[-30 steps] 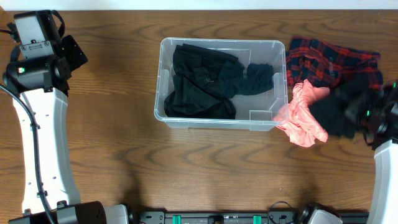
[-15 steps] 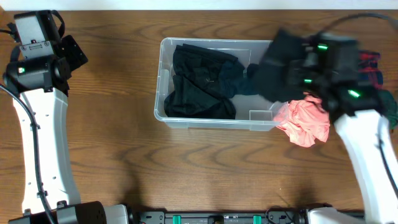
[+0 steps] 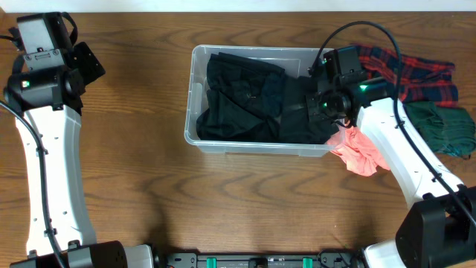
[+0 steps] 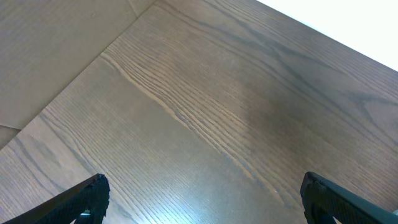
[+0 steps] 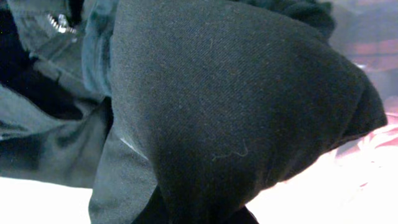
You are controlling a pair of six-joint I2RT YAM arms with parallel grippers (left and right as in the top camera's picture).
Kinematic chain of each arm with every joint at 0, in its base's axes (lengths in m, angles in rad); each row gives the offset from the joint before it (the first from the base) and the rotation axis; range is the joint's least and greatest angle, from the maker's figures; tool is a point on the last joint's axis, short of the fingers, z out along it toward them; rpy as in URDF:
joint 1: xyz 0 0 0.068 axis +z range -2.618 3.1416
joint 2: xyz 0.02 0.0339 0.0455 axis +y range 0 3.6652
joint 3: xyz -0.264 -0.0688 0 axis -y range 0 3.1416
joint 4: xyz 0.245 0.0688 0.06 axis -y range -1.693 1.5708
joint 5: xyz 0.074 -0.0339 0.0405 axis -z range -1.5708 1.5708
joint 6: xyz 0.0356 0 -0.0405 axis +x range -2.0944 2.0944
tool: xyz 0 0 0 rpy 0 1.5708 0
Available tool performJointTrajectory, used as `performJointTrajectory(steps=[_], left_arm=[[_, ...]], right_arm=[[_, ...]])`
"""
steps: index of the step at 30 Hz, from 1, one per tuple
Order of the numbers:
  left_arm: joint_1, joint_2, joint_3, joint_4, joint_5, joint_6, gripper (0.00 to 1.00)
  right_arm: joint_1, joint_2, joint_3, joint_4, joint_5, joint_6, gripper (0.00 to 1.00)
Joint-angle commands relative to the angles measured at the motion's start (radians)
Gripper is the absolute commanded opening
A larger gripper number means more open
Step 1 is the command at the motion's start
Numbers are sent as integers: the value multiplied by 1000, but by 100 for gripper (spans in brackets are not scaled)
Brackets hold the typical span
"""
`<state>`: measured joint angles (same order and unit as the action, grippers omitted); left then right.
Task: Pack container
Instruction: 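Carry the black garment with right gripper and release into the bin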
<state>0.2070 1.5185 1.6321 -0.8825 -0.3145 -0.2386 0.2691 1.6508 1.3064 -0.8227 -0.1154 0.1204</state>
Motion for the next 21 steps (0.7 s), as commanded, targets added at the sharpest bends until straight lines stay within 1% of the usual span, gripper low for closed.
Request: performJointTrajectory(steps=[1, 3, 4, 5, 6, 7, 9, 11, 15, 18, 19, 21], left_arm=[[3, 1, -1, 0, -13, 1, 98], [3, 1, -1, 0, -13, 1, 98], [3, 1, -1, 0, -13, 1, 98], [3, 1, -1, 0, -13, 1, 98], [3, 1, -1, 0, -13, 1, 98], [3, 1, -1, 0, -13, 1, 98], [3, 1, -1, 0, -13, 1, 98], [3, 1, -1, 0, -12, 0, 98], [3, 1, -1, 0, -13, 1, 98], [3, 1, -1, 0, -13, 1, 98], [3, 1, -1, 0, -13, 1, 98], [3, 1, -1, 0, -13, 1, 98]], right_arm=[[28, -8, 11, -12, -1, -37, 1], [40, -8, 11, -26, -1, -40, 1], [46, -8, 11, -30, -2, -39, 4], [50, -8, 11, -31, -3, -38, 13], [55, -8, 11, -30, -3, -32, 25], [59, -8, 11, -26, -5, -31, 40], [61, -8, 11, -18, -5, -32, 58], [61, -8, 11, -11, 0, -33, 67], [61, -9, 16, 6, 27, -85, 73], [61, -9, 32, 30, 37, -119, 74], [61, -9, 38, 40, 37, -119, 72], [61, -9, 39, 64, 37, -127, 66]])
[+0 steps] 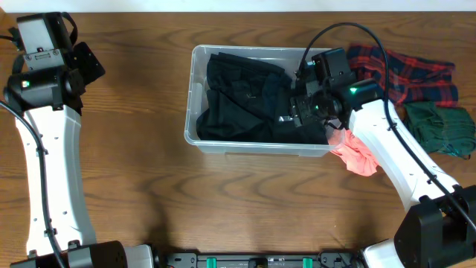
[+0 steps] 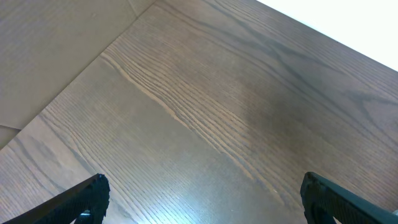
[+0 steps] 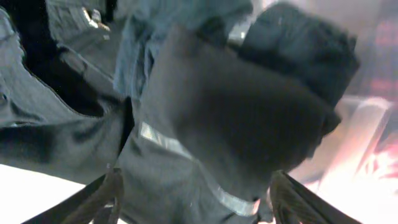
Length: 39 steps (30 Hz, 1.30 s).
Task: Pack container
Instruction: 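Carry the black garment with right gripper and release into the bin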
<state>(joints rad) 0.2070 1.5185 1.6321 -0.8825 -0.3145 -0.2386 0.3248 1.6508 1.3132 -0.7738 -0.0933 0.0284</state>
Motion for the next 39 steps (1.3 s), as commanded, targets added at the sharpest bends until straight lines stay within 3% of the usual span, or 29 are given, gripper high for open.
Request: performJointTrajectory(steps=[1, 4, 10, 22, 26, 31, 35, 39], left_arm=[[3, 1, -1, 0, -13, 1, 98], [3, 1, -1, 0, -13, 1, 98], [3, 1, -1, 0, -13, 1, 98], [3, 1, -1, 0, -13, 1, 98], [3, 1, -1, 0, -13, 1, 98], [3, 1, -1, 0, -13, 1, 98], [3, 1, -1, 0, -13, 1, 98], [3, 1, -1, 0, -13, 1, 98]], right_arm=[[6, -8, 31, 29, 16, -53, 54], [6, 9, 31, 68, 41, -77, 35], [5, 99, 31, 97, 106, -87, 18], [3, 350, 33, 160, 105, -90, 15], [3, 282, 69, 145, 105, -89, 17], [-20, 121, 130, 124, 185, -37, 25], [-102, -19, 147, 107, 281, 31, 34], [-240, -104, 147, 42, 281, 97, 34]])
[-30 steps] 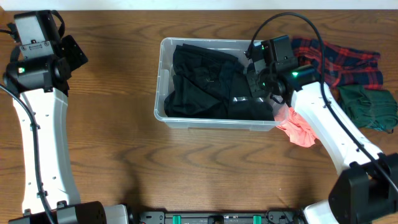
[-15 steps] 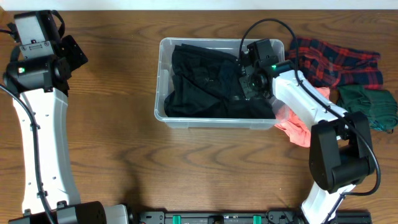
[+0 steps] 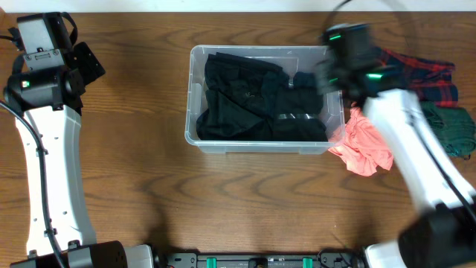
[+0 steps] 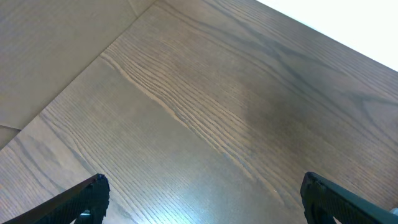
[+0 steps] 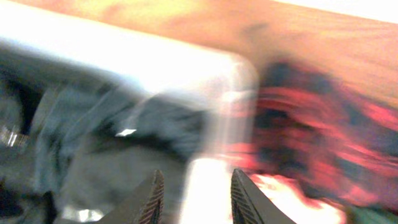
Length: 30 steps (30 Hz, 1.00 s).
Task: Pack container
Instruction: 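Carry the black garment with right gripper and release into the bin, then grasp the pink shirt with right gripper and lift it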
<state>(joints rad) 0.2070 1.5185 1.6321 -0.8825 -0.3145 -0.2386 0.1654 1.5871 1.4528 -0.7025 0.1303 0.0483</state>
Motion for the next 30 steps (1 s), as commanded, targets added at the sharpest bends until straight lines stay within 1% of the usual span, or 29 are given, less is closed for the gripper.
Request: performJointTrajectory(steps=[1, 7, 9, 11, 12, 14, 15, 21, 26, 30], left_arm=[[3, 1, -1, 0, -13, 1, 98], [3, 1, -1, 0, -13, 1, 98], [3, 1, -1, 0, -13, 1, 98], [3, 1, -1, 0, -13, 1, 98], [3, 1, -1, 0, -13, 1, 98], [3, 1, -1, 0, -13, 1, 98], [3, 1, -1, 0, -13, 1, 98], [3, 1, -1, 0, -13, 1, 98], [3, 1, -1, 0, -13, 1, 98], [3, 1, -1, 0, -13, 1, 98]], right_arm=[[-131, -52, 7, -60, 57, 93, 34], [-334, -37, -10, -163, -13, 93, 39], [-374, -18, -36, -166, -34, 93, 46], [-396, 6, -64, -166, -34, 94, 48], [-403, 21, -75, -165, -35, 94, 48], [-409, 57, -100, -165, -47, 93, 54], [-409, 78, -113, -164, -49, 93, 55], [-409, 229, -141, -162, -49, 92, 57], [-409, 343, -141, -147, -57, 46, 61], [-409, 417, -141, -128, -57, 31, 66]])
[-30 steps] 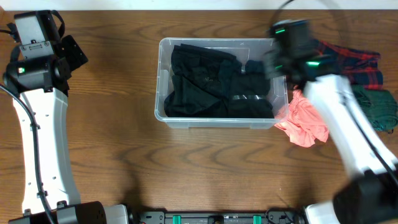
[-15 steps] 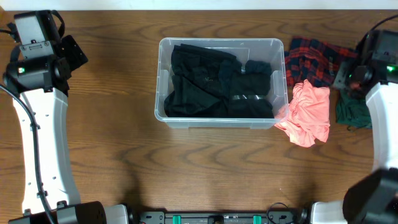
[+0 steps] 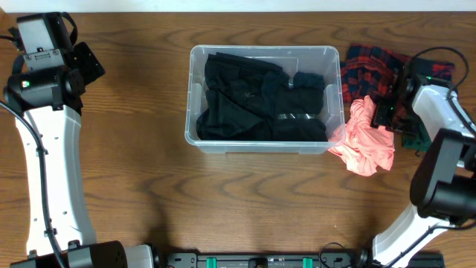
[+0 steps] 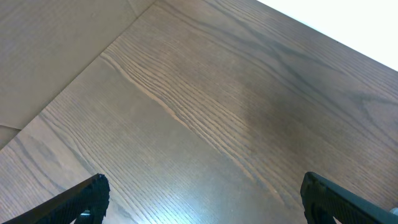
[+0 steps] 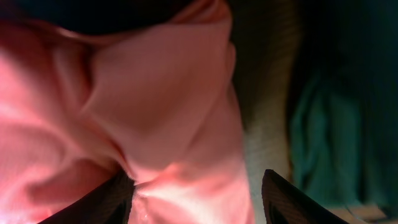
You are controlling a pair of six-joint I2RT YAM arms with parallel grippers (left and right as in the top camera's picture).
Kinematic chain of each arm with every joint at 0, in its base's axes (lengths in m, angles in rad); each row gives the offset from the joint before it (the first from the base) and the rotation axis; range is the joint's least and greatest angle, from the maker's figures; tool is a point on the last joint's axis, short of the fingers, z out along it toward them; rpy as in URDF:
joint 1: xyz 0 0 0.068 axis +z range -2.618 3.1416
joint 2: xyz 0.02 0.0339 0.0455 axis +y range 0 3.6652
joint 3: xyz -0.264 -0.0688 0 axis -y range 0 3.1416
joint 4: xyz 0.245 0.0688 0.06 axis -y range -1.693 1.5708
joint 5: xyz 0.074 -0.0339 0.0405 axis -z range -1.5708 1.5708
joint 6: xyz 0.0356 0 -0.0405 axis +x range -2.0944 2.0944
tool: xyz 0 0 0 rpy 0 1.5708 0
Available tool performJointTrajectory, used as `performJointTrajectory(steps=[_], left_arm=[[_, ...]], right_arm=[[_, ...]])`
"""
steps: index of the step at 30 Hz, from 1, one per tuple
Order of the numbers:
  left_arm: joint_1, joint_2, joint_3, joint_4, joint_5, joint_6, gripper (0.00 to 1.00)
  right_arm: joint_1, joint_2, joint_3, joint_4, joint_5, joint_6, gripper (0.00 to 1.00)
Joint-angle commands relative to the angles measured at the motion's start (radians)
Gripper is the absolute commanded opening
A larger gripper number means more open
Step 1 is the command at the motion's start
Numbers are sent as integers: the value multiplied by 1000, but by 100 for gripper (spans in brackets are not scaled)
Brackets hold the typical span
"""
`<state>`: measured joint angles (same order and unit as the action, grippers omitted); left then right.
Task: Pack container
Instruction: 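Grasp the pink shirt with right gripper and lift it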
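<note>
A clear plastic container (image 3: 195, 97) at the table's middle holds several dark garments (image 3: 245, 100). A pink cloth (image 3: 364, 145) lies crumpled against its right wall. My right gripper (image 3: 388, 113) is low over the pink cloth's right edge. In the right wrist view the gripper (image 5: 199, 199) is open, with pink cloth (image 5: 155, 106) filling the space between its fingers (image 5: 115, 199). My left gripper (image 4: 202, 205) is open over bare wood at the far left, holding nothing.
A red plaid cloth (image 3: 372, 71) lies beyond the pink one at the right. A green cloth (image 5: 329, 124) is just right of the pink one, mostly hidden under my right arm in the overhead view. The table's back edge is near the container.
My right gripper was over the container's far right corner, blurred. Now it is right of the container, low on the pink cloth, fingers open. The left arm has not moved.
My right gripper was in the container's right end with dark fabric filling its view. Then its fingers stood open over that dark garment lying in the container. Then it was over the far right corner, and now it is on the pink cloth outside.
</note>
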<state>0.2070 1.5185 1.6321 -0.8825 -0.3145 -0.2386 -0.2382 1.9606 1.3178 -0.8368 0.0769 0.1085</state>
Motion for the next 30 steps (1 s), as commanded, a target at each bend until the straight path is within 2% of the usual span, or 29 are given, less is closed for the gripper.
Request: performJointTrajectory(steps=[1, 5, 7, 8, 10, 11, 12, 21, 30], left_arm=[[3, 1, -1, 0, -13, 1, 98], [3, 1, -1, 0, -13, 1, 98], [3, 1, -1, 0, -13, 1, 98], [3, 1, -1, 0, -13, 1, 98], [3, 1, -1, 0, -13, 1, 98], [3, 1, -1, 0, -13, 1, 98], [3, 1, -1, 0, -13, 0, 98], [3, 1, -1, 0, -13, 1, 98], [3, 1, -1, 0, -13, 1, 98]], right_arm=[[-6, 57, -6, 10, -5, -32, 67], [-5, 110, -6, 19, -9, -35, 69], [-5, 125, -6, 18, -31, -35, 65], [-5, 132, -6, 17, -47, -36, 56], [-5, 132, -6, 6, -82, -36, 22], [-5, 132, -6, 1, -95, -35, 11], [-5, 129, -6, -8, -106, -35, 4], [3, 50, 19, -141, -108, -38, 1], [78, -343, 171, -201, -112, -22, 1]])
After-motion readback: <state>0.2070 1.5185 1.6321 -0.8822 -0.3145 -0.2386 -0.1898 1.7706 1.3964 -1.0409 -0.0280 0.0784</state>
